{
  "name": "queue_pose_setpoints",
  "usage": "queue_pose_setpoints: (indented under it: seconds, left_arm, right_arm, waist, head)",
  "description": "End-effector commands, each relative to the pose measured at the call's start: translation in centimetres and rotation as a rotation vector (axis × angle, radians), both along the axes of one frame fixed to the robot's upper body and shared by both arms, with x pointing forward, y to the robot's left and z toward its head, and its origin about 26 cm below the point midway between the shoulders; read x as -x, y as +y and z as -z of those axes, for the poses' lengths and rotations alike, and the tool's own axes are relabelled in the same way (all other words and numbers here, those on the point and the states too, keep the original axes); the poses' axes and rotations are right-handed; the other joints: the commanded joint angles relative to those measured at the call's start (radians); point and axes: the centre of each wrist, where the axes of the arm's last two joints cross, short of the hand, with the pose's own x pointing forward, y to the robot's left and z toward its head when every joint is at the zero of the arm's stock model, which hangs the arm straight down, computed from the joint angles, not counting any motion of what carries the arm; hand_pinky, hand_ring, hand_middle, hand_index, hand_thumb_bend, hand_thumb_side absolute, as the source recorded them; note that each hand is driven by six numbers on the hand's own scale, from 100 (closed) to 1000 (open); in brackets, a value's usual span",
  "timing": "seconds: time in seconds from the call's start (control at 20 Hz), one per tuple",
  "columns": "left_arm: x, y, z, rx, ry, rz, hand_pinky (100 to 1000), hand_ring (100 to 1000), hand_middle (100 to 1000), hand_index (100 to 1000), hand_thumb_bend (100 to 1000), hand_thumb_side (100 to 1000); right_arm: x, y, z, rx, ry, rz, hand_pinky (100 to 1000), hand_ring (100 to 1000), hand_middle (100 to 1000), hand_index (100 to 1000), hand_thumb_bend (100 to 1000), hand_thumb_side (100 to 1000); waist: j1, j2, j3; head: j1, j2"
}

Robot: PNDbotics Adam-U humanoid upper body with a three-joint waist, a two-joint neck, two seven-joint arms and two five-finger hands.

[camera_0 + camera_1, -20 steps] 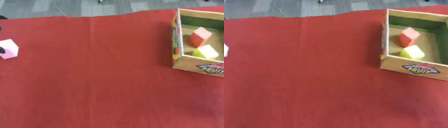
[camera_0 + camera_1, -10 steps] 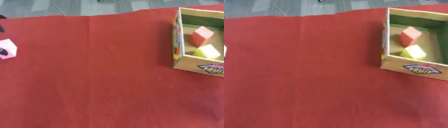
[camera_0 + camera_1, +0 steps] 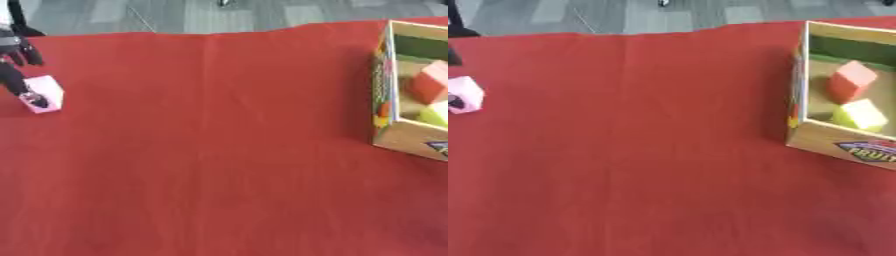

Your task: Pick up the objects with one hand, pass them to the other hand, and then place them into the box on the other side of the table.

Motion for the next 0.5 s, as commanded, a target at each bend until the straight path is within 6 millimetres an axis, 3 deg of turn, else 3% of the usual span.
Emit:
queue_pose_setpoints:
  seconds: [0.05,0.5]
  left_arm:
    - [0.92,1.2,-1.65,-0.025,-0.039,-0.038,789,806,746,755,731,100]
    - [0.94,1.9,-1.06,-0.033,-0.011,-0.081,787,804,749,744,707,100]
  right_arm:
    - [0.09,0.21,-0.74,0.03,-0.019,-0.002,965,1000,848,967,100,492]
    - [-0.01,0.47,-0.41,0.039,-0.011,0.003,970,1000,851,976,100,486]
  waist:
    - [-0.002,-0.014,-0.005]
    - [0.002,-0.002,-0.017]
  head:
    - [-0.006,-0.019]
    - [-0.006,-0.026]
